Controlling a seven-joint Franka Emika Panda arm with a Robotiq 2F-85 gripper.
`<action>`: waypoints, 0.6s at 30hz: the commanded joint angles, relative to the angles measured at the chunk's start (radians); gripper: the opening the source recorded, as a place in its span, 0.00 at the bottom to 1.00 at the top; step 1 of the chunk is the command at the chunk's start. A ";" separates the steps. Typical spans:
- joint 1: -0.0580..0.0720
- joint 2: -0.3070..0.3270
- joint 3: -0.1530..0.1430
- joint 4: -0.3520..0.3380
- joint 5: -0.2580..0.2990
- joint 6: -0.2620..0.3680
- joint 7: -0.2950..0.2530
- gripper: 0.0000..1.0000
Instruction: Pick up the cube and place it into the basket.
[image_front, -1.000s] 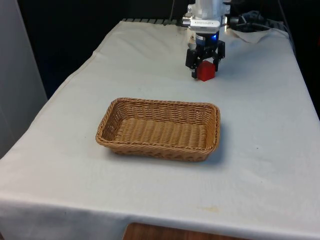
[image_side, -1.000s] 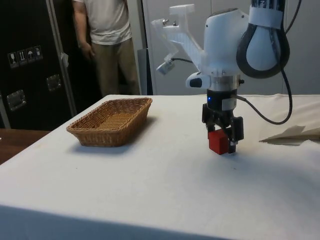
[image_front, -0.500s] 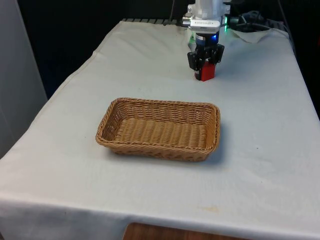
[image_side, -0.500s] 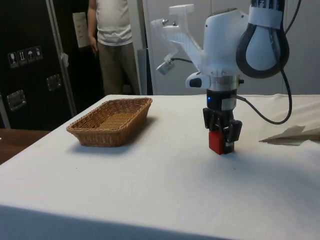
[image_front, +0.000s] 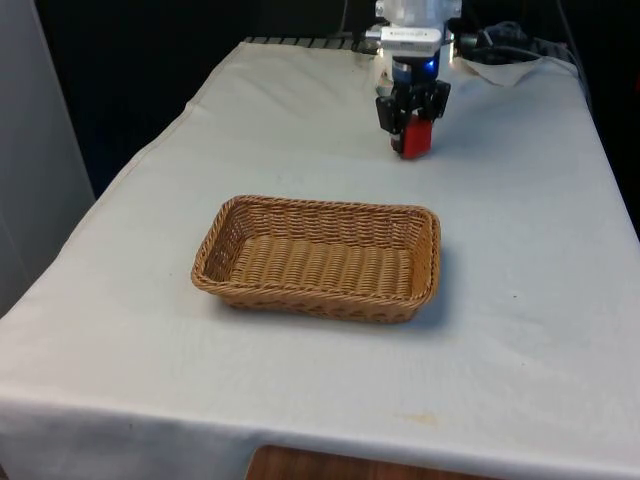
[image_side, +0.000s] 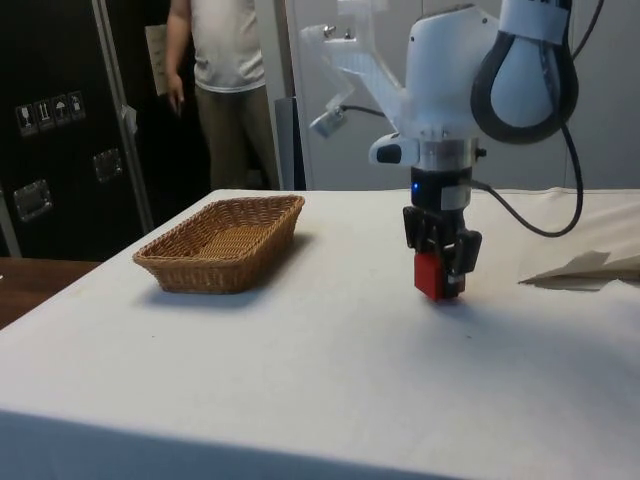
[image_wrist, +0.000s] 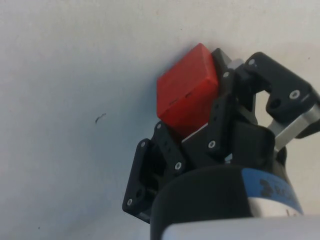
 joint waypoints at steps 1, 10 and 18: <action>-0.001 -0.036 -0.011 -0.006 -0.015 -0.031 0.001 0.00; -0.011 -0.152 -0.006 -0.013 -0.022 -0.133 -0.004 0.00; -0.012 -0.241 -0.005 -0.009 -0.018 -0.221 -0.012 0.00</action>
